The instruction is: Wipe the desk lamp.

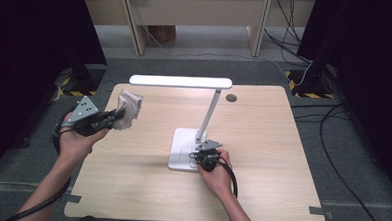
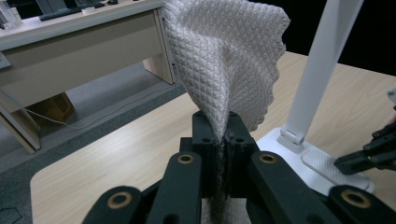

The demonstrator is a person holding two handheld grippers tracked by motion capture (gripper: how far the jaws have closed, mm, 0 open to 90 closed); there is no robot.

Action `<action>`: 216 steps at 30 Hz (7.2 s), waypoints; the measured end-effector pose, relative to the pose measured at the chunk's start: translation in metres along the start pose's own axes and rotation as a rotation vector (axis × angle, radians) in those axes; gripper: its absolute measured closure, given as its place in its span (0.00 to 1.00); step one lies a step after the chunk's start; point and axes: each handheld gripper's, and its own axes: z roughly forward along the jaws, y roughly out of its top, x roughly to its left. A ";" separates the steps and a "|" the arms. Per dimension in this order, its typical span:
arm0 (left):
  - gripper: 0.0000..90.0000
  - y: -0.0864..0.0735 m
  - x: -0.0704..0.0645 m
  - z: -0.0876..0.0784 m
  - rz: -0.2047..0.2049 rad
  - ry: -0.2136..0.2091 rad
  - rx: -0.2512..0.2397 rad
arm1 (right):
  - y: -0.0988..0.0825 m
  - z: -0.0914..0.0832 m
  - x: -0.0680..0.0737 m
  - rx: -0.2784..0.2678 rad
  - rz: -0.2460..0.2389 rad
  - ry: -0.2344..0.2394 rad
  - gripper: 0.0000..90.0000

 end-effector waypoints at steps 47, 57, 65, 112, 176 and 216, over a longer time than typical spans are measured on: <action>0.95 0.078 0.023 0.002 0.096 0.062 -0.052 | 0.004 -0.004 -0.001 -0.001 -0.024 -0.013 0.89; 0.95 0.087 0.023 0.012 0.111 0.053 -0.022 | 0.038 -0.069 -0.044 -0.367 0.127 -0.162 0.53; 0.95 0.094 0.022 0.019 0.122 0.046 0.002 | 0.078 -0.092 -0.063 -0.515 0.087 -0.153 0.47; 0.95 0.123 -0.026 0.054 0.132 -0.028 0.010 | 0.101 -0.085 -0.062 -0.524 0.050 -0.216 0.65; 0.94 0.155 -0.113 0.119 0.119 -0.100 -0.013 | 0.104 -0.083 -0.059 -0.509 0.039 -0.245 0.65; 0.94 0.169 -0.144 0.143 0.149 -0.134 -0.003 | 0.104 -0.082 -0.055 -0.506 0.029 -0.280 0.65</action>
